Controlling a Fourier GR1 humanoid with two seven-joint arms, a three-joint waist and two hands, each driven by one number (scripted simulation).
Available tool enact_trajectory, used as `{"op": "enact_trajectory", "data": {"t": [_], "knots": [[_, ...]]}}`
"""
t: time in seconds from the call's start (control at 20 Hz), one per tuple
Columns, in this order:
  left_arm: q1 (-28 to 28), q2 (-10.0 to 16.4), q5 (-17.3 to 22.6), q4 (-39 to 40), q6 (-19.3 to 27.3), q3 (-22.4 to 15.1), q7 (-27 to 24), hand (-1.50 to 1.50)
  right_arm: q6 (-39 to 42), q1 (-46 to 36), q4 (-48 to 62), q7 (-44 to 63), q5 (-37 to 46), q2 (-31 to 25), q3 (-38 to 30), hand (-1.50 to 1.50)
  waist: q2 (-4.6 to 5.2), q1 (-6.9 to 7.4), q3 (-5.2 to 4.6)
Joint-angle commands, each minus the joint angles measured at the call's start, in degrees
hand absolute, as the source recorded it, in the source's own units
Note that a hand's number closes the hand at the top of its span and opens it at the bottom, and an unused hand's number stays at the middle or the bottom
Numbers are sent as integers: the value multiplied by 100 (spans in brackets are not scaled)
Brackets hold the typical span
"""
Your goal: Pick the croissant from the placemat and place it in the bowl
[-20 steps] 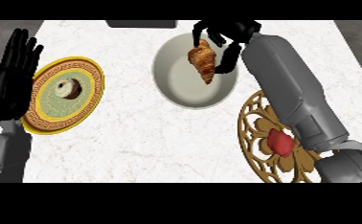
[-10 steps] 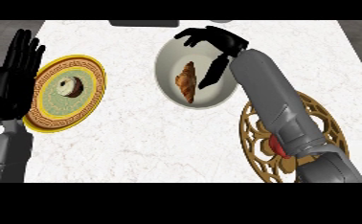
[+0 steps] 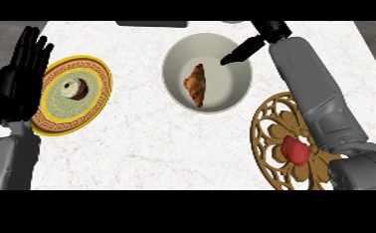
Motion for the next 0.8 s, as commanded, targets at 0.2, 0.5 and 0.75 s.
{"op": "enact_trajectory", "data": {"t": [0.2,0.5,0.75], "knots": [[145,-45,5,-21,-124,-63,-175,0,505,19,690,-231,-528,-1267,-754,-150,94,174,6],[-335,-80,11,37,-27,-108,-41,0,1114,22,924,-484,-725,-1996,-1014,-150,188,260,20],[-185,-31,49,-23,-105,-72,-64,0,1621,369,1053,-862,-729,-2491,-1056,-150,231,369,34]]}}
